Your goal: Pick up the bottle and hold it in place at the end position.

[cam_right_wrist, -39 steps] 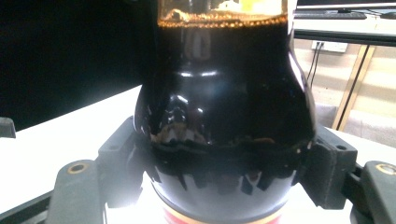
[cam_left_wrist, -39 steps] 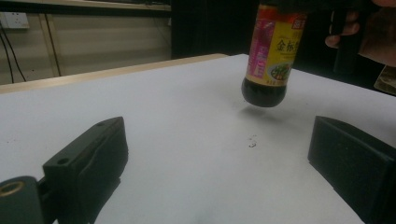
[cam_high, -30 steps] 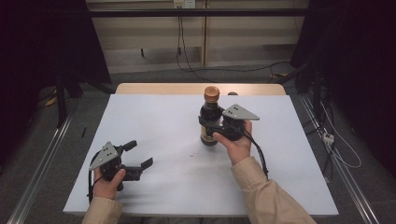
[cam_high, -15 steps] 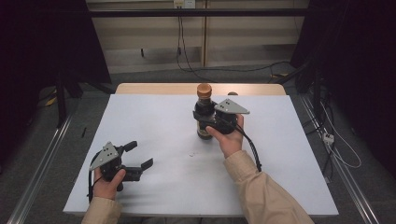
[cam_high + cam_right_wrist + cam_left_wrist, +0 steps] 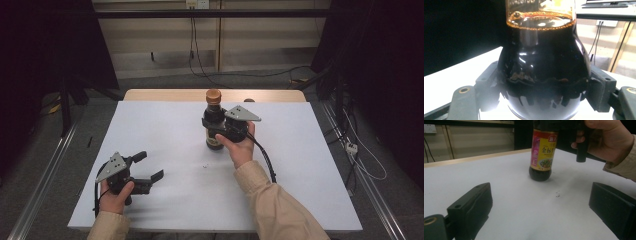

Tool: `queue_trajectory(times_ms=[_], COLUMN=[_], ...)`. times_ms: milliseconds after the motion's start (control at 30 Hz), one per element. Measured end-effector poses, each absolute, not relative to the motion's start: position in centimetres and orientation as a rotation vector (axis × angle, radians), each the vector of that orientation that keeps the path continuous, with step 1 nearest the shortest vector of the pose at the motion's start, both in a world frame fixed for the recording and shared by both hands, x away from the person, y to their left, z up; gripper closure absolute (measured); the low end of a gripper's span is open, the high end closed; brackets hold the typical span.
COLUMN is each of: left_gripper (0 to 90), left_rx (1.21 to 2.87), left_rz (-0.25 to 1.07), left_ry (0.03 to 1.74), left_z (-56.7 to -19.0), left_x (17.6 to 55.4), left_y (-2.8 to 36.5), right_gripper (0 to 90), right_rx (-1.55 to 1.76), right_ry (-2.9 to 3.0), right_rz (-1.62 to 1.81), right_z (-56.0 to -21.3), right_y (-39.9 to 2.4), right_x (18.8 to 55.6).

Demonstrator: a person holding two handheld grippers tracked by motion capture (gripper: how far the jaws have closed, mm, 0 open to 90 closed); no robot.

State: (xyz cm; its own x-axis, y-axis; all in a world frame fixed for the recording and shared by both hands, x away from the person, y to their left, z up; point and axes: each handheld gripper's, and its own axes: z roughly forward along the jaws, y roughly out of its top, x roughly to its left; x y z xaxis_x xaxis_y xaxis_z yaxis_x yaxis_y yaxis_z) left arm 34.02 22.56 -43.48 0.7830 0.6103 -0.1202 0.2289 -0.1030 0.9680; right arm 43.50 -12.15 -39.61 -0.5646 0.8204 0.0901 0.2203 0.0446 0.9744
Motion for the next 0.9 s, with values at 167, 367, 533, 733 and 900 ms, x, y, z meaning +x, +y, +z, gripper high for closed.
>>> queue_trajectory(times_ms=[167, 367, 533, 733, 900], left_gripper=[4.7, 4.7, 4.7, 4.7, 4.7], left_rx=[1.681, 1.683, 1.677, 1.685, 1.678], left_rz=[0.361, 0.367, 0.364, 0.367, 0.360], left_ry=[0.670, 0.668, 0.675, 0.671, 0.675], left_z=[-43.5, -43.4, -43.4, -43.5, -43.5], left_x=[34.0, 33.9, 33.8, 33.9, 34.0], left_y=[22.5, 22.5, 22.5, 22.5, 22.3], right_gripper=[24.9, 25.0, 25.1, 25.8, 28.7], right_rx=[1.030, 1.021, 1.029, 1.118, 1.058], right_ry=[1.838, 1.871, 1.895, 1.963, 1.991], right_rz=[1.544, 1.519, 1.518, 1.531, 1.484], right_z=[-39.6, -39.7, -39.7, -40.3, -40.3], right_y=[-11.7, -12.1, -12.3, -12.5, -12.5], right_x=[43.3, 43.8, 43.8, 44.4, 44.3])
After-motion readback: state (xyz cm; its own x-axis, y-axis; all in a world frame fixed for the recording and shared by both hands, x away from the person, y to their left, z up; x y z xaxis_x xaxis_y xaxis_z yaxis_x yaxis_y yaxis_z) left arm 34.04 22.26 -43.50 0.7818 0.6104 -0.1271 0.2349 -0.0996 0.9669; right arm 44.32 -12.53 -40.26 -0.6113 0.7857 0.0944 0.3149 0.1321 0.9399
